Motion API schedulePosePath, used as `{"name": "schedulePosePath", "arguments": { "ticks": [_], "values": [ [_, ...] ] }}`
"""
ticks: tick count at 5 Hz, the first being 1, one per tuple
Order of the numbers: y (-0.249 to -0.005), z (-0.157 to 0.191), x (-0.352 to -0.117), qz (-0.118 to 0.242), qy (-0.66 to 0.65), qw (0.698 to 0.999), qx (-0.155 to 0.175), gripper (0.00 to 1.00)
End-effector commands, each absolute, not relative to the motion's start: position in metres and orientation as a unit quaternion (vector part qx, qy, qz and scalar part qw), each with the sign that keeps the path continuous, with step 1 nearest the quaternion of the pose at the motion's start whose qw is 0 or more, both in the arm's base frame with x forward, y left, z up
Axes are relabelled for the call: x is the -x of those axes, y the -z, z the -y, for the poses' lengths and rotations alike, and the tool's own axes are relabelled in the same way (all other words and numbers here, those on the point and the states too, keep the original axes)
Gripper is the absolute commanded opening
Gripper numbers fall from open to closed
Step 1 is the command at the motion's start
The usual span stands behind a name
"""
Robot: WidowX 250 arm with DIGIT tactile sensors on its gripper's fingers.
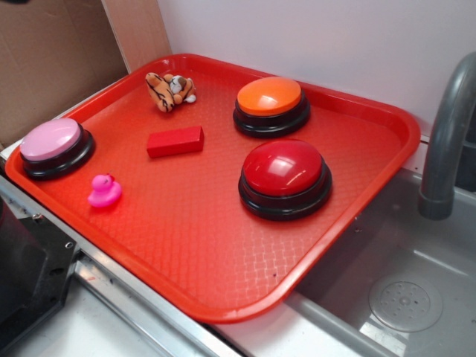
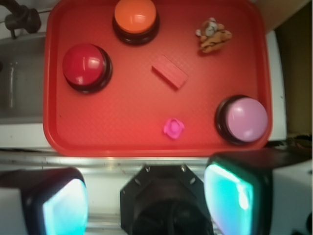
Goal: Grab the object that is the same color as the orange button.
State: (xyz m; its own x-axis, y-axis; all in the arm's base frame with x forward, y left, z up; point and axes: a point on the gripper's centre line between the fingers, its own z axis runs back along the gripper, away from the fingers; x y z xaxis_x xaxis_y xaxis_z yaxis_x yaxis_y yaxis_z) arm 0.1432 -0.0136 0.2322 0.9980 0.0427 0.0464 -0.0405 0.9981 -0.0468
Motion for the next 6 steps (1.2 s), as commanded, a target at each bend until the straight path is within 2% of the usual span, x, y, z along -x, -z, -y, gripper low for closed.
{"name": "schedulePosePath", "arguments": {
  "ticks": [1, 2, 3, 4, 5, 6],
  "values": [
    [-0.214, -0.015, -0.213, 0.000, 0.013, 1.000, -0.005, 1.00],
    [-0.192, -0.039, -0.239, -0.011, 0.051, 0.999, -0.012, 1.00],
    [-0.170, -0.053, -0.260, 0.004, 0.111, 0.994, -0.011, 1.00],
    [-0.148, -0.064, -0.274, -0.006, 0.121, 0.992, -0.021, 1.00],
    [-0.132, -0.086, -0.284, -0.031, 0.123, 0.992, -0.023, 1.00],
    [-0.123, -0.105, -0.290, -0.039, 0.116, 0.992, -0.022, 1.00]
  ]
}}
